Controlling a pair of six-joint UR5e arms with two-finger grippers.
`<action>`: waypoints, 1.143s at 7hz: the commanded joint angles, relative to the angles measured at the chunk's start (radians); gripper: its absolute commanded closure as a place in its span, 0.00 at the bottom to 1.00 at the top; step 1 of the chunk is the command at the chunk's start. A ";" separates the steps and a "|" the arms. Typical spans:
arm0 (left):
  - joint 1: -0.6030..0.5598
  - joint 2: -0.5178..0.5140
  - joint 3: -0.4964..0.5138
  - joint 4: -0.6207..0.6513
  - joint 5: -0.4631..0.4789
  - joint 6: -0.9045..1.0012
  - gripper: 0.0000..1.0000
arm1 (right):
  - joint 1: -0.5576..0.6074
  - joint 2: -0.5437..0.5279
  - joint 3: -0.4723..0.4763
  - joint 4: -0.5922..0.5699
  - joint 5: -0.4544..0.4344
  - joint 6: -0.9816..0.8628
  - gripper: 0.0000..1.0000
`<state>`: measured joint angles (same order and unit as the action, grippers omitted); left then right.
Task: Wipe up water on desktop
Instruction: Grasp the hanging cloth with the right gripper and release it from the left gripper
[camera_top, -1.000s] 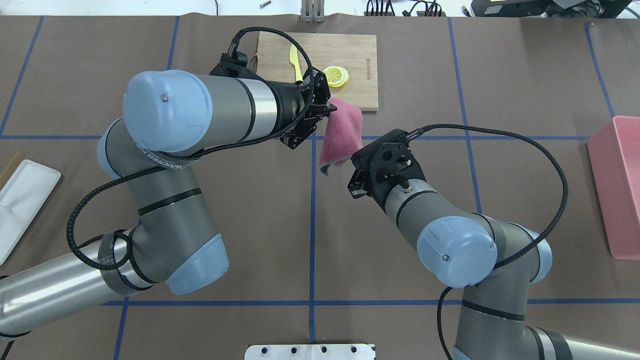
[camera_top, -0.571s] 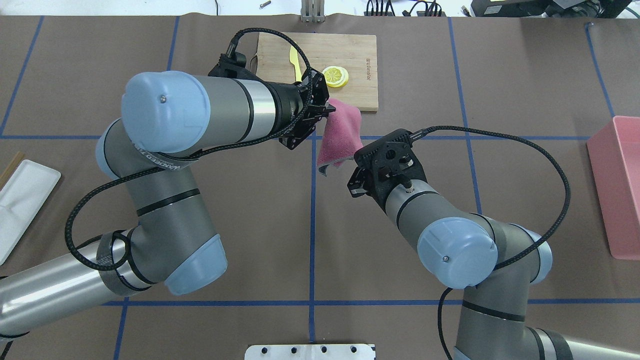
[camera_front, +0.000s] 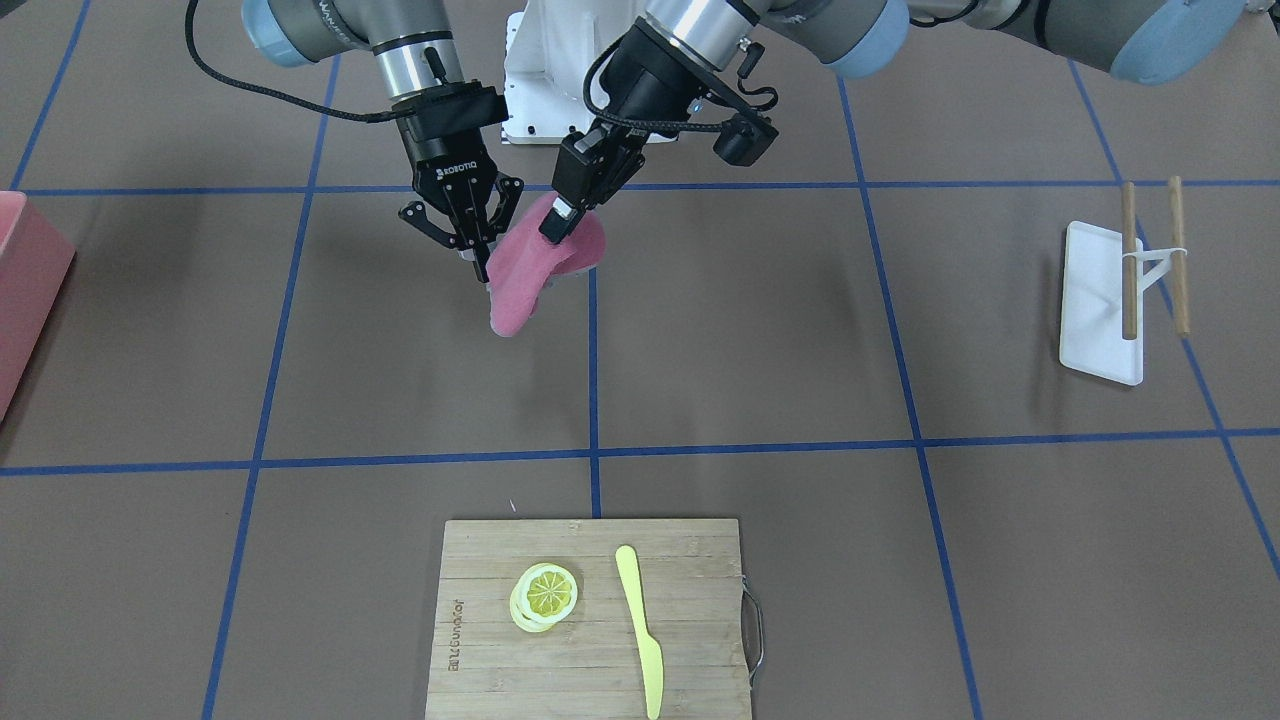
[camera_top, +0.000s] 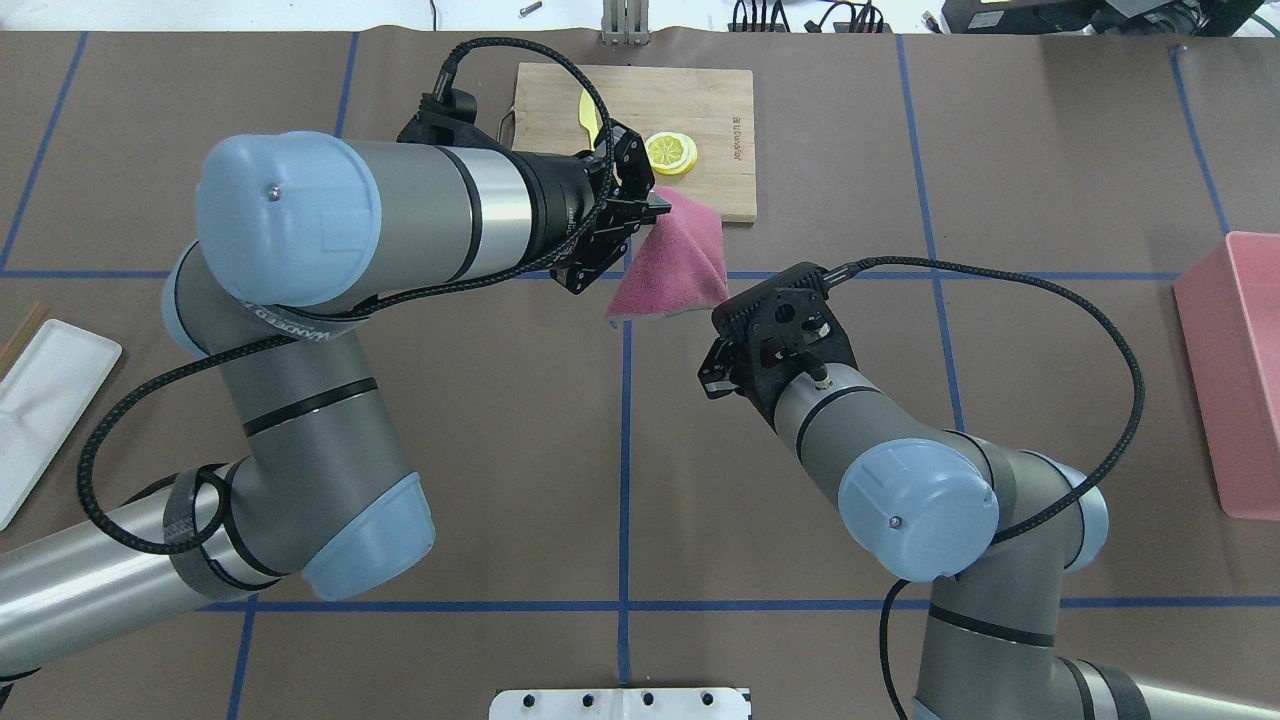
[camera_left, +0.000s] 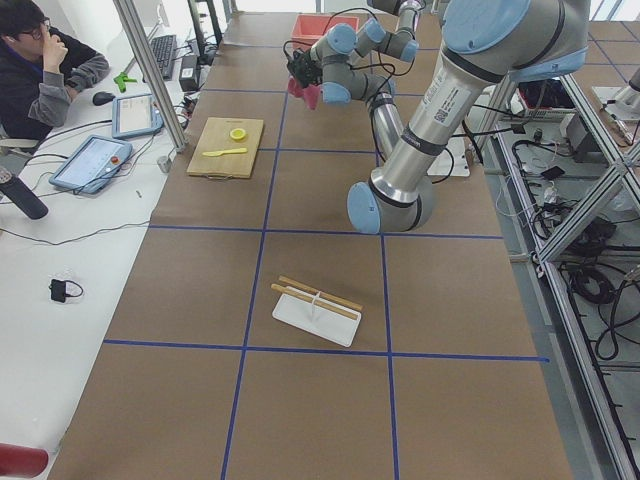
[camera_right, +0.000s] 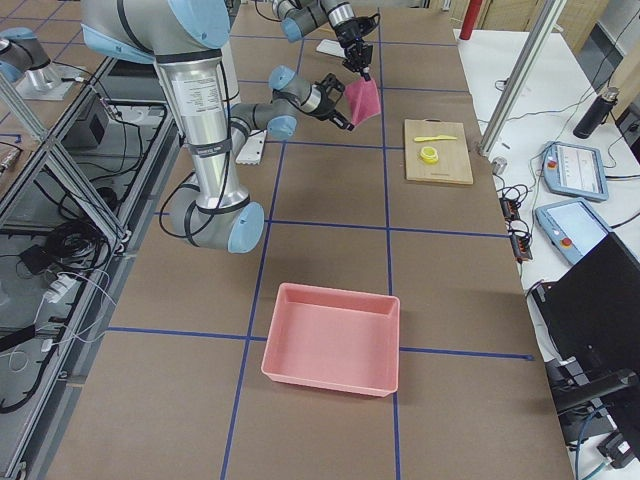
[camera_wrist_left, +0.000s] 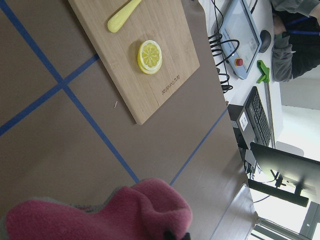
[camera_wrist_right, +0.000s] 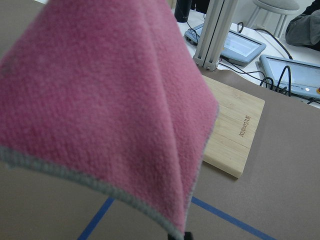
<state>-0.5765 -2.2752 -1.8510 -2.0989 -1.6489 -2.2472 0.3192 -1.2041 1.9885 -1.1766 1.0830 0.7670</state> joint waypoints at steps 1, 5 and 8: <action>-0.012 0.016 -0.005 -0.003 0.000 0.006 1.00 | 0.000 -0.002 0.009 0.000 0.000 0.000 1.00; -0.022 0.101 -0.025 -0.004 0.026 0.232 0.01 | 0.001 -0.002 0.033 -0.002 0.000 0.002 1.00; -0.080 0.173 -0.040 0.003 0.024 0.467 0.01 | 0.018 0.006 0.071 -0.006 0.003 0.000 1.00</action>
<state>-0.6284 -2.1410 -1.8857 -2.0980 -1.6221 -1.8800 0.3262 -1.2009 2.0440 -1.1810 1.0838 0.7675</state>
